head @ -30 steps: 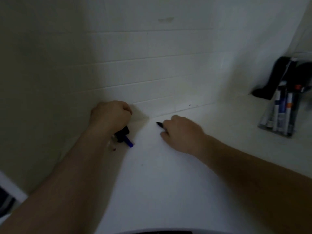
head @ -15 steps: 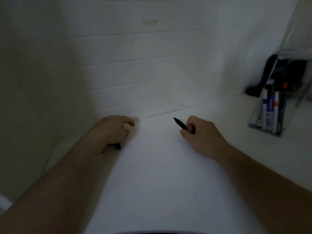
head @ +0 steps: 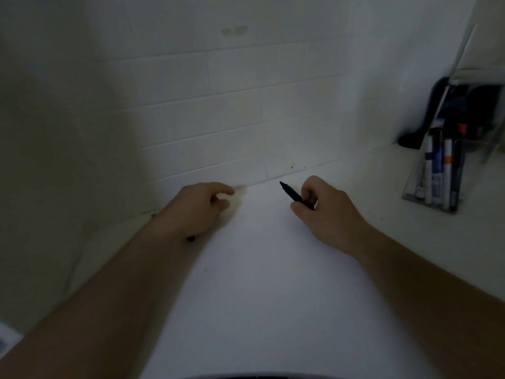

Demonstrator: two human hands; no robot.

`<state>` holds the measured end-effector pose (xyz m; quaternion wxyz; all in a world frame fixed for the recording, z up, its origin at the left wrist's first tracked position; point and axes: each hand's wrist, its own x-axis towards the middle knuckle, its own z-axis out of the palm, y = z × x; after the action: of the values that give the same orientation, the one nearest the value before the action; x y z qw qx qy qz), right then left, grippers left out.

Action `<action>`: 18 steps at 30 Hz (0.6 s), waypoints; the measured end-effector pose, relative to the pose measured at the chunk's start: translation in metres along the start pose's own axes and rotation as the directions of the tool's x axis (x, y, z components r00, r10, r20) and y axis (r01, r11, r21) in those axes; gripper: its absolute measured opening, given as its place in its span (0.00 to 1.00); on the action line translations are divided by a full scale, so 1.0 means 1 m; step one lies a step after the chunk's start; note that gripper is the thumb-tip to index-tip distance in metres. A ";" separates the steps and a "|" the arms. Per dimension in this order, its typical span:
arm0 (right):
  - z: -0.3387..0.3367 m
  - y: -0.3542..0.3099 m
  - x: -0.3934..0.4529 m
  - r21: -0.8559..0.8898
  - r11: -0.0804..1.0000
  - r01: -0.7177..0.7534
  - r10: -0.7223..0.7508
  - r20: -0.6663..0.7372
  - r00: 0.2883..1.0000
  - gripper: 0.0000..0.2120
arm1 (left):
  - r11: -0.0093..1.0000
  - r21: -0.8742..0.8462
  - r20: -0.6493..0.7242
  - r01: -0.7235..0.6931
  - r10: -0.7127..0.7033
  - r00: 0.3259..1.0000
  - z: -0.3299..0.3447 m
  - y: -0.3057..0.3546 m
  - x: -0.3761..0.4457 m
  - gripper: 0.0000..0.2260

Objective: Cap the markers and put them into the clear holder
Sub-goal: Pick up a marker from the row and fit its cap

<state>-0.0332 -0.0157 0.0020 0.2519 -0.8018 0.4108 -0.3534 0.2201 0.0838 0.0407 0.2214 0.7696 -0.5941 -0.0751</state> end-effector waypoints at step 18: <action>-0.003 0.001 0.005 -0.164 0.950 0.265 -0.274 -0.037 0.961 0.07 | 0.988 -0.033 -0.128 -0.150 0.145 0.981 0.031 0.031 -0.007 0.12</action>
<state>-0.0338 -0.0209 0.0049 0.1250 -0.8568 0.3315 -0.3747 0.1793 0.0765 0.0253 0.2793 0.7219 -0.6327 -0.0226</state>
